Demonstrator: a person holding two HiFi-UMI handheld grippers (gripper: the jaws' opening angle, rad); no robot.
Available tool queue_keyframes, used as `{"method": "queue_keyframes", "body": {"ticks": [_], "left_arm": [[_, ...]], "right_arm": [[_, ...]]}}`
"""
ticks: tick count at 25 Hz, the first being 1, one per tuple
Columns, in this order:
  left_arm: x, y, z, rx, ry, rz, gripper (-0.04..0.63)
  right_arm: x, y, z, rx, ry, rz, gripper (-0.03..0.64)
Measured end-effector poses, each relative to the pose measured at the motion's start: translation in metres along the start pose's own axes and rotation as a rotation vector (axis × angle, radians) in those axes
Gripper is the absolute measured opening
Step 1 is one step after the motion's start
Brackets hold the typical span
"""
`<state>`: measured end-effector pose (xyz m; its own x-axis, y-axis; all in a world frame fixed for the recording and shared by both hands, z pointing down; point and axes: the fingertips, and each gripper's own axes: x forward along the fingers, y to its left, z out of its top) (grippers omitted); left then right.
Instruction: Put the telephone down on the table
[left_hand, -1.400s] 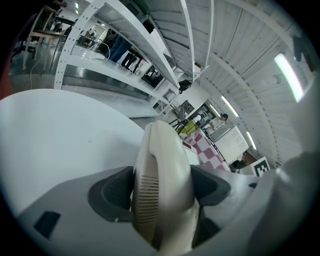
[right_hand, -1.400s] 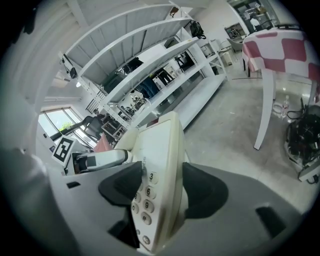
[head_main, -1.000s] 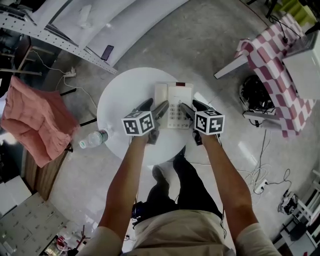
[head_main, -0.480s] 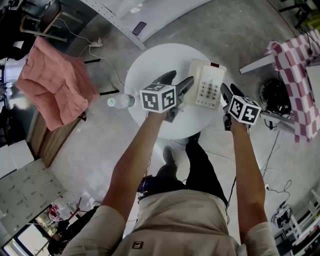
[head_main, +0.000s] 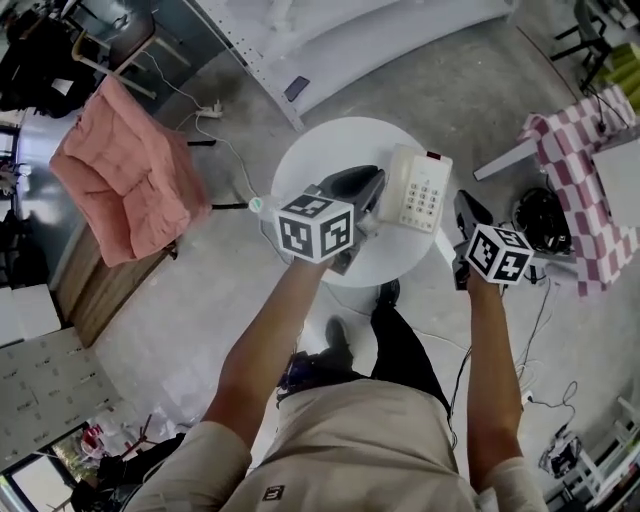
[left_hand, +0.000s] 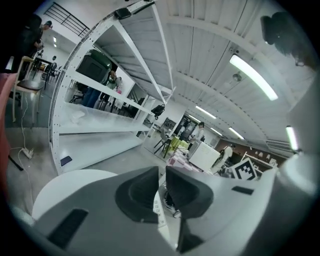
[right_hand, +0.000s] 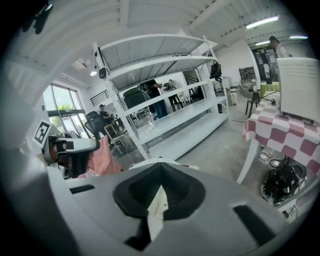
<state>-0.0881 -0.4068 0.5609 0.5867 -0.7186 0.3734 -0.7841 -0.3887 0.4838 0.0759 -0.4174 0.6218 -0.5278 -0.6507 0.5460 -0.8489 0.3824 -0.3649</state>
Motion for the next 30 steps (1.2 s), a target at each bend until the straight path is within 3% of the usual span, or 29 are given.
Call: {"method": "queue_keyframes", "body": {"ticks": [7, 14, 21, 30], "left_arm": [[-0.073, -0.054, 0.047, 0.074, -0.084, -0.067, 0.02], [-0.151, -0.113, 0.081, 0.218, -0.181, -0.113, 0.017], [-0.225, -0.163, 0.091, 0.362, -0.243, -0.131, 0.017], [-0.3, -0.2, 0.088, 0.457, -0.297, -0.117, 0.017]], "right_arm": [[-0.069, 0.06, 0.046, -0.096, -0.1, 0.056, -0.009], [-0.143, 0.129, 0.077, -0.209, -0.196, 0.103, -0.009], [-0.214, 0.192, 0.09, -0.327, -0.266, 0.149, -0.009], [-0.29, 0.241, 0.082, -0.422, -0.294, 0.149, -0.011]]}}
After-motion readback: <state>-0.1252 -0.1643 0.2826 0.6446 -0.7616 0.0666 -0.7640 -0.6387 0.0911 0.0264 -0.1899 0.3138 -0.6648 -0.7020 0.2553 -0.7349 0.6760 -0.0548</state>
